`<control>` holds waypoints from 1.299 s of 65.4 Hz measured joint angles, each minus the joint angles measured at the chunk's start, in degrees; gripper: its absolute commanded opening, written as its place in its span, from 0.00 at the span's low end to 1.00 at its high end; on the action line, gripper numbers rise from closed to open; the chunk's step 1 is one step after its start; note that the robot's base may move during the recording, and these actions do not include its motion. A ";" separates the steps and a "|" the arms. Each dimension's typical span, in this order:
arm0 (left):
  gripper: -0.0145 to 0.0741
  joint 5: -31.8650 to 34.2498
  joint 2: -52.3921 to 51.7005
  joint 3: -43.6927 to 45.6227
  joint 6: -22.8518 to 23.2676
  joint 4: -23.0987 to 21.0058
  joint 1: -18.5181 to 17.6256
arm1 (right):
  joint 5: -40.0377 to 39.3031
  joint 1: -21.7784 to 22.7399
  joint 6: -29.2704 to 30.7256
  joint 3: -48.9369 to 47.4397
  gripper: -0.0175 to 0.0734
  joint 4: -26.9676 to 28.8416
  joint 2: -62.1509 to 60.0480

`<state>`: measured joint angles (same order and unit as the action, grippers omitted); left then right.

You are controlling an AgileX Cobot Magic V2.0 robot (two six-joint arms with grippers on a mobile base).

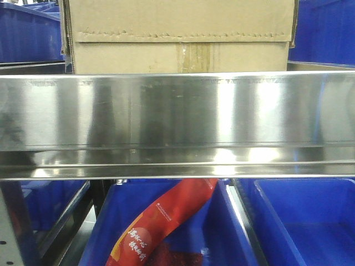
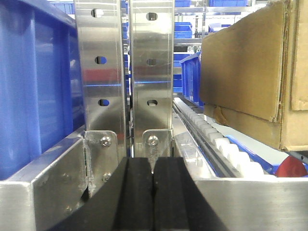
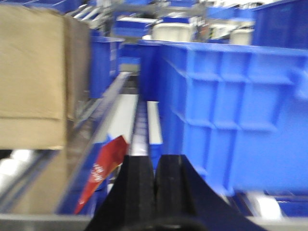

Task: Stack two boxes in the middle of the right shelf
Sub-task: 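Withdraw both grippers down and away from the boxes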

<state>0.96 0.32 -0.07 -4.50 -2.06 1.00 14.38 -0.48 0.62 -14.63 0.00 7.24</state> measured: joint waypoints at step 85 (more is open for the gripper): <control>0.04 0.14 0.00 -0.02 0.00 0.00 0.00 | -8.24 1.42 2.81 14.63 0.02 3.61 -6.83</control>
<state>1.10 0.32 -0.09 -4.50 -2.06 1.00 6.14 0.94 3.44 0.00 3.61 0.42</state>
